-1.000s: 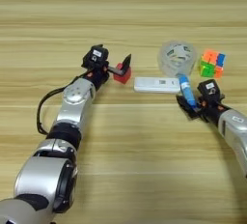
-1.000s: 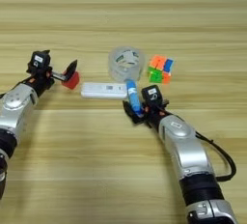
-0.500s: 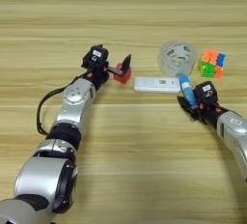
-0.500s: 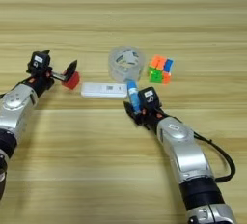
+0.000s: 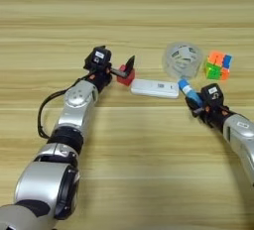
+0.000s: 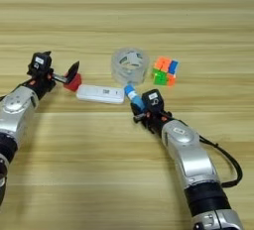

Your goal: Move the objects on the table

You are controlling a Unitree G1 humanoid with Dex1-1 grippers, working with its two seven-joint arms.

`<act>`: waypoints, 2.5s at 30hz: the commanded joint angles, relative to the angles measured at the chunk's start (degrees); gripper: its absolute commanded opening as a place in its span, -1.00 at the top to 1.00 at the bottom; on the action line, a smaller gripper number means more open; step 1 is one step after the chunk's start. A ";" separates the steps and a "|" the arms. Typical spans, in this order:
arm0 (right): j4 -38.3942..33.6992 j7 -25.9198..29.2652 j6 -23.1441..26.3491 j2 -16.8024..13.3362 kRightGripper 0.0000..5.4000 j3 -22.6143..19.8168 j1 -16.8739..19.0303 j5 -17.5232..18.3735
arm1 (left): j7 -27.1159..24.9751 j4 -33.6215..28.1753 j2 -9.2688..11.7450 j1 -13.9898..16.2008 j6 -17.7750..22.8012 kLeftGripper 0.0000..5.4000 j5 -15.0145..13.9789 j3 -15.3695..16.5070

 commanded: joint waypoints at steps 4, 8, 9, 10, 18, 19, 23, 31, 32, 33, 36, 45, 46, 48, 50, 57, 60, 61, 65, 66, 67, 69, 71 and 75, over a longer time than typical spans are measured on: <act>0.49 -1.33 1.01 -0.85 0.48 -0.45 1.29 -1.52 | -0.36 -0.50 0.33 0.26 0.90 -1.00 -0.53 -0.08; -1.33 -1.91 0.98 -0.97 0.48 -1.18 1.52 -1.39 | -0.38 -0.51 0.33 0.27 0.88 -1.00 -0.56 -0.04; -1.98 -1.94 0.90 -0.96 0.48 -1.47 1.65 -1.18 | -0.39 -0.51 0.32 0.28 0.86 -1.00 -0.57 -0.05; -2.72 -1.94 0.92 -0.92 0.48 -1.78 1.78 -0.91 | -0.38 -0.53 0.32 0.30 0.83 -1.00 -0.56 -0.05; -8.25 -0.94 0.66 -0.53 0.48 -2.76 2.99 0.17 | -1.21 -1.90 0.16 0.66 1.41 -1.00 -1.33 0.12; -9.00 -0.88 0.57 -0.48 0.48 -2.85 3.14 0.33 | -1.93 -2.56 0.00 0.85 1.98 -1.00 -2.00 0.31; -11.21 -0.61 -0.36 -0.31 0.48 -3.05 3.48 0.99 | -3.84 -6.50 -0.28 2.13 4.08 -1.00 -3.70 -0.01; -13.59 -0.23 -4.12 0.31 0.48 -3.02 3.43 2.10 | -8.56 -19.24 -1.67 6.24 13.23 -1.00 -9.15 -0.81; -13.62 -0.29 -4.60 0.41 0.48 -2.93 3.35 2.04 | -9.18 -20.98 -1.92 6.80 14.83 -1.00 -10.03 -0.99; -13.68 -0.26 -5.21 0.60 0.48 -2.85 3.24 2.08 | -9.73 -22.69 -2.11 7.35 16.60 -1.00 -10.99 -1.18; -13.53 -0.45 -6.86 1.21 0.48 -2.64 2.68 1.92 | -12.25 -27.97 -2.71 8.93 23.37 -1.00 -14.78 -1.65; -11.74 -0.97 -11.40 2.47 0.48 -1.25 1.31 0.28 | -15.75 -35.18 -3.56 10.70 39.67 -1.00 -23.60 -2.07; -11.56 -1.13 -11.85 2.56 0.48 -1.02 1.11 -0.01 | -16.10 -35.51 -3.65 10.77 41.35 -1.00 -24.54 -2.05; -11.25 -1.19 -12.63 2.76 0.48 -0.44 0.83 -0.43 | -16.41 -36.05 -3.71 10.87 43.49 -1.00 -25.59 -2.02; -11.05 -1.05 -13.62 2.98 0.48 0.11 0.69 -0.79 | -16.59 -36.53 -3.85 10.96 45.66 -1.00 -26.84 -1.83; -8.14 -0.90 -16.95 4.45 0.48 2.73 -0.35 -2.19 | -16.70 -36.55 -4.22 10.77 49.28 -1.00 -28.25 -1.96; -7.27 -0.51 -18.29 4.89 0.48 4.08 -0.44 -2.80 | -16.77 -36.36 -4.35 10.62 50.19 -1.00 -28.50 -1.72; -7.10 -0.35 -18.73 5.02 0.48 4.60 -0.37 -3.14 | -16.79 -36.33 -4.38 10.59 50.37 -1.00 -28.57 -1.62; -6.08 0.42 -20.07 5.19 0.48 6.63 -0.16 -4.38 | -16.85 -36.05 -4.52 10.39 50.69 -1.00 -28.72 -1.38; -5.86 0.67 -20.35 5.22 0.48 7.02 -0.12 -4.56 | -16.84 -36.02 -4.54 10.35 50.75 -1.00 -28.74 -1.34; -5.60 0.85 -20.64 5.26 0.48 7.53 -0.04 -4.90 | -16.81 -35.97 -4.56 10.31 50.79 -1.00 -28.76 -1.31; -5.19 1.30 -21.06 5.21 0.48 8.36 0.07 -5.24 | -16.72 -35.97 -4.57 10.27 50.81 -1.00 -28.82 -1.31; -4.83 1.62 -21.44 5.01 0.48 8.92 0.10 -5.67 | -16.65 -35.86 -4.56 10.21 50.76 -1.00 -28.88 -1.27; -4.22 2.22 -21.76 4.41 0.48 9.62 0.32 -6.31 | -16.67 -35.49 -4.51 10.01 50.68 -1.00 -29.02 -1.02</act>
